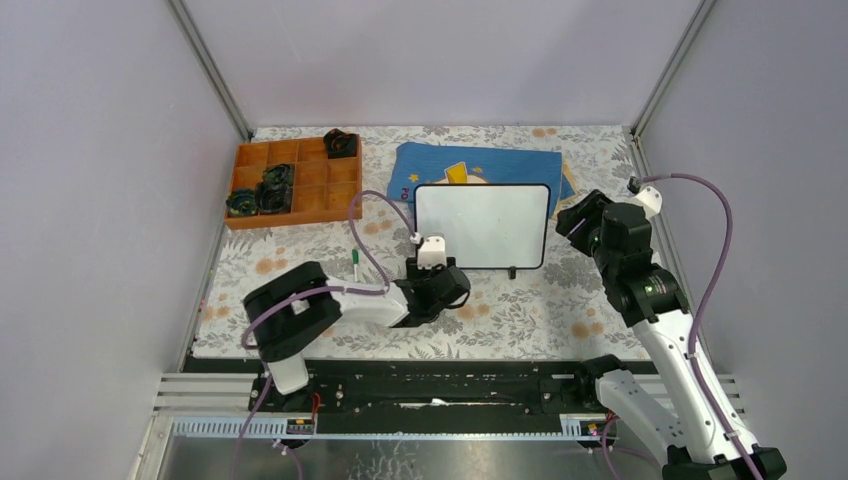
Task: Write a sentence on the whiteboard
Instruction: Move the whiteboard to the center of the board.
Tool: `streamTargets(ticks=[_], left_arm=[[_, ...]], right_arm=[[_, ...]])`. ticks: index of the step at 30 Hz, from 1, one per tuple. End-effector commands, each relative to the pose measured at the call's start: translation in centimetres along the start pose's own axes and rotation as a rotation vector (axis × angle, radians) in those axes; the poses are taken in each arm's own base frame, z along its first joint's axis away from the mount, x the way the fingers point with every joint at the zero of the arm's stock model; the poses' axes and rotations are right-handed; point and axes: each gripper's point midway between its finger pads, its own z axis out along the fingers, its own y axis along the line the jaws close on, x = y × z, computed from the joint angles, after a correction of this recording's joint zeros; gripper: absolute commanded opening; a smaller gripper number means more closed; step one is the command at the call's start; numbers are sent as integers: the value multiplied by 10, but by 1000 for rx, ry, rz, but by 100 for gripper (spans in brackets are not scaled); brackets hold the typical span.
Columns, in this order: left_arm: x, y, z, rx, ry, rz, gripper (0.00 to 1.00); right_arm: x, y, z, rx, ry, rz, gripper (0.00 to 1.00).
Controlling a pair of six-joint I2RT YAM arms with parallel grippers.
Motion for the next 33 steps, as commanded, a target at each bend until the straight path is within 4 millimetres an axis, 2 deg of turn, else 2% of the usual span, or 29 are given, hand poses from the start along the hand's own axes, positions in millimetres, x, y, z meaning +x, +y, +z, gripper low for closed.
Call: streamTargets(ticks=[1,4,7,11,17,22,27,33], left_arm=[[0,20,-24,-1,22,8,70],[0,39,-50,18,35,-5,76],[-11,58,-77,43,27,-27,81],[-49,82,-109,37,-53,-17,88],[-103,101,-149,89,-183,-30,99],[-127,121,-144,113,-198,-69,99],[-136,134,-116,150,-99,-141,99],[-147,154,-89,96,-21,-225,99]], right_arm=[[-17,19,-16,-83,-24,-24,64],[-13,25,-22,-129,-2,-47,64],[-9,37,-30,-211,23,-73,64],[-4,48,-41,-308,29,-100,64],[7,52,-44,-367,46,-139,63],[11,66,-45,-440,63,-147,61],[12,79,-41,-427,41,-186,59],[34,103,-40,-369,19,-336,59]])
